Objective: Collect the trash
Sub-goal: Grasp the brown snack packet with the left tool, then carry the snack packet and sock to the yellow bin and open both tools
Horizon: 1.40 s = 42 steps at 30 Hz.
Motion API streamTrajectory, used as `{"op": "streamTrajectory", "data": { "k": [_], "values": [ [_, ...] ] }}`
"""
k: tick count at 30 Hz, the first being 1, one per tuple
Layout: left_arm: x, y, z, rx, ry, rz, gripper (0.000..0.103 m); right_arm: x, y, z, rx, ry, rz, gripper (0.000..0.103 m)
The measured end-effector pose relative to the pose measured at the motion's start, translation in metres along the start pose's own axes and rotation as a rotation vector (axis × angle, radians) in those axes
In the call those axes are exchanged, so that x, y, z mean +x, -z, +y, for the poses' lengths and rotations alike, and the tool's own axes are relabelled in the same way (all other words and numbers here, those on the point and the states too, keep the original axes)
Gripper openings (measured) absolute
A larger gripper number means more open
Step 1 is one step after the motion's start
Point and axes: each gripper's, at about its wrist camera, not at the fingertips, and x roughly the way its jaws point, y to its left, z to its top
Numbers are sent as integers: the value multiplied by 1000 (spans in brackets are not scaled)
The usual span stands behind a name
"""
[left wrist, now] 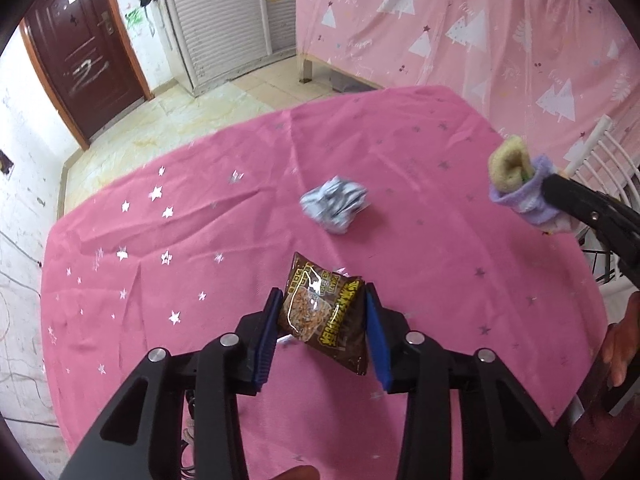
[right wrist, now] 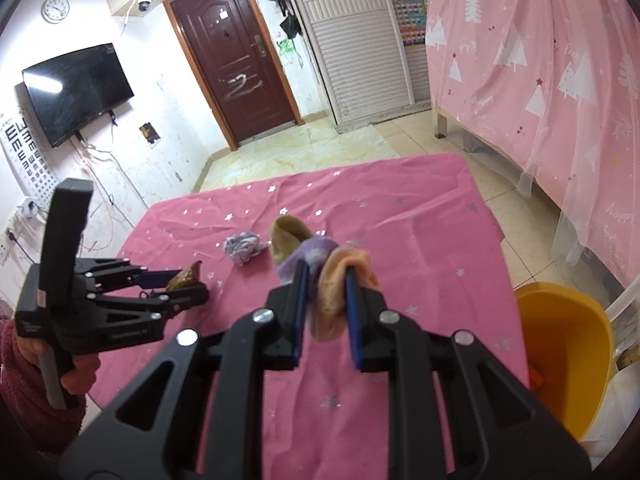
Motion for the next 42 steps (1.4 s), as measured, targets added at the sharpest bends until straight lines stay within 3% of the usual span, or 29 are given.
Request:
{"op": "streamTrajectory", "data": {
  "k": [7,16,25,33,42],
  "values": [
    [-18,-19,-33,48,32,-37,34,-20,0,-26,33,31,-32,17],
    [-21,-42,-109,138,90,-57,34,-46,11,-82,108,109,-58,17],
    [-17,-44,-169,191,147,-50,34,-59,26,-138,178,180,-66,17],
    [-1,-56,-226,223,205,-37,34,-55,54,-184,236,274,-25,17],
    [14,-67,-277,233,236,-25,35,-44,78,-231,324,290,28,17]
  ]
}}
